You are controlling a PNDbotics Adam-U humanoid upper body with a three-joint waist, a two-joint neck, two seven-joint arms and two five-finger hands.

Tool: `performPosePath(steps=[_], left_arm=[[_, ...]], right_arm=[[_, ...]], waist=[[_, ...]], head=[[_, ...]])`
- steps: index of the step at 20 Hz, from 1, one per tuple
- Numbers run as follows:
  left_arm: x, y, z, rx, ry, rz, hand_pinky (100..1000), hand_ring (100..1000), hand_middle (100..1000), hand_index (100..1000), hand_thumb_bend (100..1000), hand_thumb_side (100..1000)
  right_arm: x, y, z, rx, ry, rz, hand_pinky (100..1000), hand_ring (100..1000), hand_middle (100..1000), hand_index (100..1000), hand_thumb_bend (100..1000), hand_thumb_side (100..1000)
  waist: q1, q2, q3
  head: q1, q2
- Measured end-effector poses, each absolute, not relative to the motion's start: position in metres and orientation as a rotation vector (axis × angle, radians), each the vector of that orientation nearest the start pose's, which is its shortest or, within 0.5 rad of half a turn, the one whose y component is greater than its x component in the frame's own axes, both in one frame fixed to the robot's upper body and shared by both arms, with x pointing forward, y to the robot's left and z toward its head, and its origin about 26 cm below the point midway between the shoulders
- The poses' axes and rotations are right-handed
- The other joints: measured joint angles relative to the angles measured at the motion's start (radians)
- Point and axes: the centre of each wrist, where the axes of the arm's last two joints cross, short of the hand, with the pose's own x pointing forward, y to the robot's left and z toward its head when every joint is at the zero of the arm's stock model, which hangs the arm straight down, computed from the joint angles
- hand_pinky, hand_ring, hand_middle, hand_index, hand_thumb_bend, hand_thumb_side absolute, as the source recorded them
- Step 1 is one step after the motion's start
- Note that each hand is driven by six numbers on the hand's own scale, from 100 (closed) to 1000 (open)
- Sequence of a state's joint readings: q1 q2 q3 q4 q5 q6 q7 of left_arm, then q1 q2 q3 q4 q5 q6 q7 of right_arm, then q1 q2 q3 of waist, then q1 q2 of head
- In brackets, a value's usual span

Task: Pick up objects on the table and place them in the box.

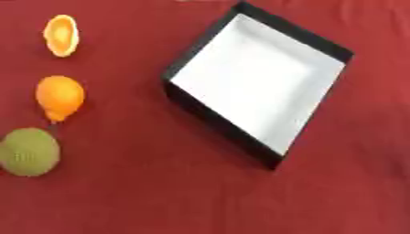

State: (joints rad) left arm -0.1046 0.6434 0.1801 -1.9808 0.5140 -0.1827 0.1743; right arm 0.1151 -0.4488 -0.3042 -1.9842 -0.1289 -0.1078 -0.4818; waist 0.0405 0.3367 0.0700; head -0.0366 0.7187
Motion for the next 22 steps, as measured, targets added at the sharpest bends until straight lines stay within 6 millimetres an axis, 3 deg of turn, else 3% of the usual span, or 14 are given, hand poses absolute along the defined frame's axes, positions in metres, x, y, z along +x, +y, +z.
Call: performPosePath(steps=[4, 10, 15, 18, 22], left_arm=[[0.27, 0.363, 0.205, 0.115, -2.299, -0.037, 830, 812, 730, 903, 100, 762], [0.269, 0.365, 0.203, 0.119, -2.301, -0.045, 830, 813, 729, 902, 100, 763], [0.266, 0.369, 0.203, 0.158, -2.295, -0.103, 831, 816, 731, 911, 100, 742], [0.261, 0.377, 0.205, 0.267, -2.276, -0.265, 830, 819, 753, 926, 100, 646], [0.252, 0.392, 0.212, 0.524, -2.165, -0.691, 833, 827, 791, 938, 152, 629]], right_arm=[[0.228, -0.39, 0.139, -0.784, -2.065, -0.316, 963, 1000, 704, 802, 100, 524], [0.228, -0.392, 0.139, -0.79, -2.07, -0.324, 963, 1000, 702, 801, 100, 524], [0.228, -0.393, 0.14, -0.793, -2.075, -0.319, 963, 1000, 701, 801, 100, 522], [0.227, -0.393, 0.14, -0.795, -2.076, -0.318, 963, 1000, 700, 801, 100, 519], [0.226, -0.394, 0.14, -0.807, -2.071, -0.306, 963, 1000, 699, 801, 100, 517]], waist=[[0.0, 0.0, 0.0], [0.0, 0.0, 0.0], [0.0, 0.0, -0.002], [0.0, 0.0, -0.003], [0.0, 0.0, -0.001]], head=[[-0.001, 0.007], [0.041, 0.007], [0.047, 0.006], [0.046, 0.004], [0.037, 0.001]])
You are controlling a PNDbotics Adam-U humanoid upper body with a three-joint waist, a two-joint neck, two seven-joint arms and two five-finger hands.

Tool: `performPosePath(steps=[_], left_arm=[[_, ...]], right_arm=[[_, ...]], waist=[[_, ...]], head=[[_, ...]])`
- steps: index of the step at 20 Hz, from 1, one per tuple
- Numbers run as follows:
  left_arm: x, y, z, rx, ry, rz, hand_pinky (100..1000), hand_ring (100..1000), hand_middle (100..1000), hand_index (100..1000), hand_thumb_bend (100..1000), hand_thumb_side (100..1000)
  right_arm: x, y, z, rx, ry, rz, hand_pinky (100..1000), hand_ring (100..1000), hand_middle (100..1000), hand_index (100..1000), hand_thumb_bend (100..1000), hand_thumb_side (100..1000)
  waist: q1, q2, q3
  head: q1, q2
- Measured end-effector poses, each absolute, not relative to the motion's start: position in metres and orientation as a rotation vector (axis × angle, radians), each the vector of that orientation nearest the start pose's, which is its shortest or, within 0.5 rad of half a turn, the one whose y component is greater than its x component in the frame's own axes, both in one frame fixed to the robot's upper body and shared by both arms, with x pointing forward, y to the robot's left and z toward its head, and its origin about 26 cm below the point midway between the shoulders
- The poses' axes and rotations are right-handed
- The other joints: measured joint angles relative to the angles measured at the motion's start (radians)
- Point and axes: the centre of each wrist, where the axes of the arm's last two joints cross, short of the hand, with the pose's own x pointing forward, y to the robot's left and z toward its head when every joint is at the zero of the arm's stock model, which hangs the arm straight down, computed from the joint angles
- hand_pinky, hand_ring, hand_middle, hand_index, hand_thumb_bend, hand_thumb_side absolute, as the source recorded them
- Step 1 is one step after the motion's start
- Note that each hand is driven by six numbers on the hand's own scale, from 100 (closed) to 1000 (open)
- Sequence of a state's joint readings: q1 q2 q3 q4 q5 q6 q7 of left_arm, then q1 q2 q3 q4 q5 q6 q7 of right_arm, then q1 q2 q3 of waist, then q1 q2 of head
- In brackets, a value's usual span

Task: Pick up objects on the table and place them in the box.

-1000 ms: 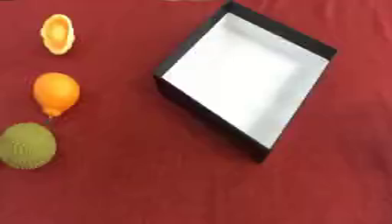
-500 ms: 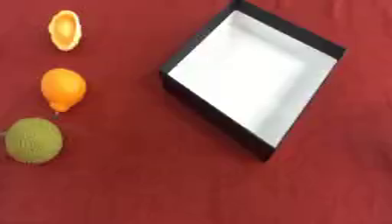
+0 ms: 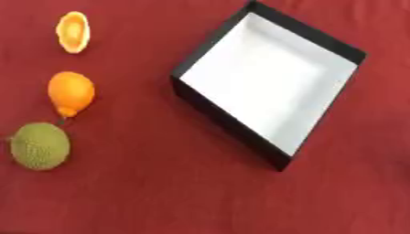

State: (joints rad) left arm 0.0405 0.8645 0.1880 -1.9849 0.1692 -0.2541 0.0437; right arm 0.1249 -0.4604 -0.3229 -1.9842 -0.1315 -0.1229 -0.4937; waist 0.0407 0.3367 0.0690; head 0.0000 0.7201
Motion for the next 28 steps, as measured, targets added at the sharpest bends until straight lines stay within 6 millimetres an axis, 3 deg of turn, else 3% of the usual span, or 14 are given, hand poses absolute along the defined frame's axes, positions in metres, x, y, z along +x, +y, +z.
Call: performPosePath(steps=[2, 3, 5, 6, 7, 8, 9, 10, 11, 15, 22, 28], left_arm=[[0.248, 0.398, 0.215, 0.639, -2.046, -0.951, 840, 833, 806, 946, 218, 637], [0.246, 0.4, 0.216, 0.678, -1.97, -1.079, 851, 837, 824, 938, 312, 658], [0.244, 0.402, 0.215, 0.722, -1.794, -1.313, 857, 826, 828, 916, 488, 599], [0.243, 0.402, 0.215, 0.731, -1.705, -1.415, 860, 822, 828, 914, 530, 576], [0.243, 0.402, 0.215, 0.735, -1.626, -1.499, 858, 812, 822, 907, 636, 509], [0.243, 0.402, 0.215, 0.74, -1.554, -1.572, 857, 811, 820, 906, 644, 498], [0.243, 0.402, 0.216, 0.746, -1.493, -1.632, 858, 806, 816, 899, 675, 432], [0.243, 0.402, 0.216, 0.755, -1.44, -1.681, 859, 808, 818, 895, 681, 389], [0.243, 0.401, 0.216, 0.765, -1.394, -1.721, 857, 811, 821, 892, 687, 284], [0.246, 0.398, 0.217, 0.846, -1.324, -1.771, 841, 805, 811, 883, 638, 100], [0.251, 0.387, 0.212, 0.926, -1.301, -1.76, 833, 808, 821, 880, 618, 115], [0.255, 0.377, 0.209, 0.936, -1.208, -1.787, 825, 811, 836, 875, 690, 104]], right_arm=[[0.226, -0.395, 0.139, -0.814, -2.07, -0.299, 963, 1000, 699, 801, 100, 515], [0.225, -0.395, 0.139, -0.818, -2.066, -0.296, 963, 1000, 699, 801, 100, 514], [0.225, -0.395, 0.138, -0.824, -2.063, -0.291, 963, 1000, 697, 801, 100, 513], [0.225, -0.395, 0.138, -0.824, -2.062, -0.288, 963, 1000, 697, 801, 100, 513], [0.225, -0.394, 0.138, -0.826, -2.06, -0.286, 963, 1000, 696, 801, 100, 512], [0.225, -0.394, 0.138, -0.827, -2.059, -0.284, 963, 1000, 696, 800, 100, 512], [0.225, -0.394, 0.138, -0.829, -2.057, -0.282, 963, 1000, 695, 800, 100, 512], [0.225, -0.394, 0.138, -0.828, -2.055, -0.28, 963, 1000, 694, 800, 100, 512], [0.225, -0.393, 0.138, -0.826, -2.054, -0.277, 963, 1000, 693, 799, 100, 512], [0.226, -0.392, 0.137, -0.818, -2.047, -0.264, 963, 1000, 692, 798, 100, 509], [0.228, -0.389, 0.138, -0.811, -2.04, -0.254, 963, 1000, 692, 797, 100, 512], [0.23, -0.387, 0.138, -0.801, -2.036, -0.251, 963, 1000, 691, 797, 100, 513]], waist=[[0.0, 0.0, 0.002], [0.0, 0.0, 0.003], [0.0, 0.0, 0.007], [0.001, 0.0, 0.007], [0.002, 0.0, 0.007], [0.003, 0.0, 0.007], [0.005, 0.0, 0.007], [0.006, 0.0, 0.007], [0.007, 0.0, 0.007], [0.007, 0.0, 0.003], [0.007, 0.0, -0.011], [0.011, 0.0, -0.024]], head=[[-0.006, -0.002], [-0.008, -0.002], [-0.012, -0.002], [-0.012, -0.002], [-0.012, -0.002], [-0.012, -0.002], [-0.012, -0.002], [-0.012, -0.002], [-0.012, -0.002], [-0.012, -0.002], [-0.002, -0.002], [0.011, -0.002]])
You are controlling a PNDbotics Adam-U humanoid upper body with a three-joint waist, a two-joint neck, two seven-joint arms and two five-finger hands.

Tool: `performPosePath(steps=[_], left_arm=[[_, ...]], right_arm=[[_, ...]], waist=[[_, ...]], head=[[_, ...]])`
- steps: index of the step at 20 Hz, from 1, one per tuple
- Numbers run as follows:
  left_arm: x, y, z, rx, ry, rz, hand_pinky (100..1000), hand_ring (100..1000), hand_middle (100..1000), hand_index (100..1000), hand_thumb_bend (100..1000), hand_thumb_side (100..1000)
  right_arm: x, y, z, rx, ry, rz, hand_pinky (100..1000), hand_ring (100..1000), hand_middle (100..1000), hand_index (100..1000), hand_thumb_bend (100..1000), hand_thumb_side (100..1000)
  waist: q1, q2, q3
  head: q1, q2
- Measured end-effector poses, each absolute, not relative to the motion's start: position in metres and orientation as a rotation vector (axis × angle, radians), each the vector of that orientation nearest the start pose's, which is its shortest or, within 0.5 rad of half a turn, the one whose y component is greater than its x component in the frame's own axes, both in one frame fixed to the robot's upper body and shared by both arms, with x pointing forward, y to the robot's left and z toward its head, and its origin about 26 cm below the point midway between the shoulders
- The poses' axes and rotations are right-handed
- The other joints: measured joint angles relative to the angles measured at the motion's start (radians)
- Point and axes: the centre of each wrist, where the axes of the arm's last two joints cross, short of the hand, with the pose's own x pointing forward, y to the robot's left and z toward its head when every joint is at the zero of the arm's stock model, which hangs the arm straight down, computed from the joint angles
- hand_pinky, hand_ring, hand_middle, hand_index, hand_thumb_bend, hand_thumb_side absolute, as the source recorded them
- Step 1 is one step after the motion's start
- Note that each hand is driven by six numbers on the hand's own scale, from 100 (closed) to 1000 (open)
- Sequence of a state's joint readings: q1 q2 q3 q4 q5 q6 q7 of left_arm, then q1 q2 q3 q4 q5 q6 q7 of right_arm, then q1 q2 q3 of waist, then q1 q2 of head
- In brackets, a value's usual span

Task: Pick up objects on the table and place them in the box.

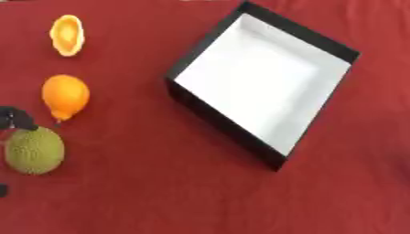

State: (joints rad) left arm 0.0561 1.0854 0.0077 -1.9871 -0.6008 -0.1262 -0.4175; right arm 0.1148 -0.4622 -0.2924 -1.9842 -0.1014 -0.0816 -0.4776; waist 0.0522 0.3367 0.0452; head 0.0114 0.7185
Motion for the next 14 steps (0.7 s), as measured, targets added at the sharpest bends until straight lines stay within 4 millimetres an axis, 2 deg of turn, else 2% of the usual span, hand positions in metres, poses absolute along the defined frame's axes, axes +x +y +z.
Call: performPosePath(steps=[2, 6, 9, 10, 11, 12, 14], left_arm=[[0.256, 0.375, 0.209, 0.958, -1.18, -1.796, 824, 813, 841, 874, 720, 100], [0.257, 0.372, 0.207, 1.004, -1.132, -1.815, 821, 813, 843, 877, 702, 104], [0.258, 0.37, 0.203, 1.01, -1.1, -1.822, 807, 799, 825, 870, 648, 165], [0.258, 0.371, 0.201, 1.002, -1.089, -1.82, 799, 790, 817, 857, 601, 170], [0.259, 0.371, 0.198, 0.991, -1.08, -1.814, 799, 790, 817, 857, 601, 170], [0.261, 0.372, 0.195, 0.981, -1.075, -1.806, 753, 754, 775, 806, 543, 100], [0.263, 0.373, 0.192, 0.976, -1.072, -1.788, 726, 732, 753, 779, 508, 100]], right_arm=[[0.23, -0.386, 0.138, -0.797, -2.031, -0.249, 963, 1000, 691, 797, 100, 513], [0.23, -0.385, 0.137, -0.798, -2.023, -0.252, 963, 1000, 692, 797, 100, 514], [0.231, -0.385, 0.136, -0.798, -2.02, -0.252, 963, 1000, 692, 797, 100, 506], [0.231, -0.384, 0.136, -0.797, -2.019, -0.251, 963, 1000, 692, 797, 100, 515], [0.231, -0.384, 0.136, -0.796, -2.017, -0.25, 963, 1000, 692, 797, 100, 515], [0.231, -0.383, 0.135, -0.794, -2.016, -0.25, 963, 1000, 692, 798, 100, 514], [0.231, -0.383, 0.134, -0.793, -2.012, -0.254, 963, 1000, 692, 798, 100, 513]], waist=[[0.001, 0.0, -0.004], [0.001, 0.0, -0.008], [0.001, 0.001, -0.01], [0.001, 0.001, -0.012], [0.001, 0.001, -0.012], [0.001, 0.001, -0.013], [0.001, 0.001, -0.015]], head=[[0.007, 0.0], [0.024, 0.0], [0.031, 0.0], [0.032, 0.0], [0.034, 0.0], [0.035, 0.0], [0.036, 0.0]])
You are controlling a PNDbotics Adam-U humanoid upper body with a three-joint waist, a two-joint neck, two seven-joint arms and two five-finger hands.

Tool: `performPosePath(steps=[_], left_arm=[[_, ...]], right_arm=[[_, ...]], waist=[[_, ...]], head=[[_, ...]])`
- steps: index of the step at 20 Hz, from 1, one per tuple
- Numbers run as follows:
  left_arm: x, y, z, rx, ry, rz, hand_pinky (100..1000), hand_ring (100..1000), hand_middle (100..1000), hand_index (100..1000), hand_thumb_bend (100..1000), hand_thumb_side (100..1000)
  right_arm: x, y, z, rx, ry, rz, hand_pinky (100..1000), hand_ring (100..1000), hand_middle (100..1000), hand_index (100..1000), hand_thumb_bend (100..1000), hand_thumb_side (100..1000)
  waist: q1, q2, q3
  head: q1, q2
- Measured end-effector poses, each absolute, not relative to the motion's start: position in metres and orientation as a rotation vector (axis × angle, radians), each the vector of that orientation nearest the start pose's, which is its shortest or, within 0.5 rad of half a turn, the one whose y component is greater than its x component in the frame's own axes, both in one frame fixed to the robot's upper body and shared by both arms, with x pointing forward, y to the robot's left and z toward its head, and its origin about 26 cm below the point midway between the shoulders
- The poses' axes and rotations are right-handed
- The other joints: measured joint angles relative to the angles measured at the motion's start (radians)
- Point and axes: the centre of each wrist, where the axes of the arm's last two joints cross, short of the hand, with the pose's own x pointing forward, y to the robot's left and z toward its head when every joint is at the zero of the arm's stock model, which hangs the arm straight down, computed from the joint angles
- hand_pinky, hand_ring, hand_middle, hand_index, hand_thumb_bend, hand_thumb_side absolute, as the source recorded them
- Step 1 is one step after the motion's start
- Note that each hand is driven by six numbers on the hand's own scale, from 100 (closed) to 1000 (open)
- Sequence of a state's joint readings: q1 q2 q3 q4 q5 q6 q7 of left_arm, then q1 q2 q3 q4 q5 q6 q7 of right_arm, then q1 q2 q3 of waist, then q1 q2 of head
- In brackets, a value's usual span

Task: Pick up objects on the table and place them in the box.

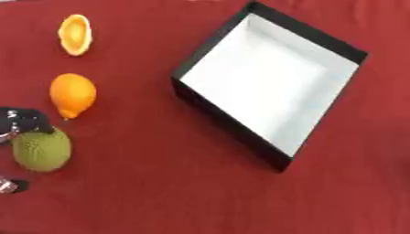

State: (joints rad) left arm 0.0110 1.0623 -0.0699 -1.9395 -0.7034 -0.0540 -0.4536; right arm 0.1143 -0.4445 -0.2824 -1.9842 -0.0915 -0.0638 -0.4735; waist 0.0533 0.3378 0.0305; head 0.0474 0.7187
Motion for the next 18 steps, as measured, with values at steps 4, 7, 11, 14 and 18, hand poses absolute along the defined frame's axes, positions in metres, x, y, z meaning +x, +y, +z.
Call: performPosePath(steps=[4, 7, 11, 14, 18], left_arm=[[0.265, 0.374, 0.19, 0.996, -1.084, -1.755, 636, 640, 660, 689, 444, 100], [0.264, 0.37, 0.193, 1.025, -1.135, -1.732, 591, 589, 591, 605, 403, 100], [0.265, 0.364, 0.21, 1.075, -1.328, -1.689, 542, 542, 528, 535, 412, 100], [0.272, 0.36, 0.239, 1.134, -1.578, -1.647, 505, 498, 485, 499, 438, 100], [0.282, 0.341, 0.302, 1.183, -2.0, -1.546, 482, 484, 477, 491, 315, 100]], right_arm=[[0.231, -0.382, 0.134, -0.797, -2.008, -0.253, 963, 1000, 692, 798, 100, 517], [0.231, -0.381, 0.132, -0.794, -2.003, -0.256, 963, 1000, 692, 799, 100, 515], [0.229, -0.382, 0.13, -0.796, -1.996, -0.255, 963, 1000, 692, 799, 100, 511], [0.229, -0.382, 0.131, -0.796, -2.001, -0.253, 963, 1000, 692, 799, 100, 512], [0.229, -0.385, 0.135, -0.794, -2.024, -0.239, 963, 1000, 694, 798, 100, 520]], waist=[[0.0, 0.0, 0.0], [0.0, 0.0, 0.001], [0.0, 0.0, 0.005], [0.0, -0.001, 0.007], [0.007, -0.001, 0.0]], head=[[0.003, 0.001], [0.003, 0.005], [0.002, 0.008], [-0.004, 0.008], [-0.007, 0.008]])
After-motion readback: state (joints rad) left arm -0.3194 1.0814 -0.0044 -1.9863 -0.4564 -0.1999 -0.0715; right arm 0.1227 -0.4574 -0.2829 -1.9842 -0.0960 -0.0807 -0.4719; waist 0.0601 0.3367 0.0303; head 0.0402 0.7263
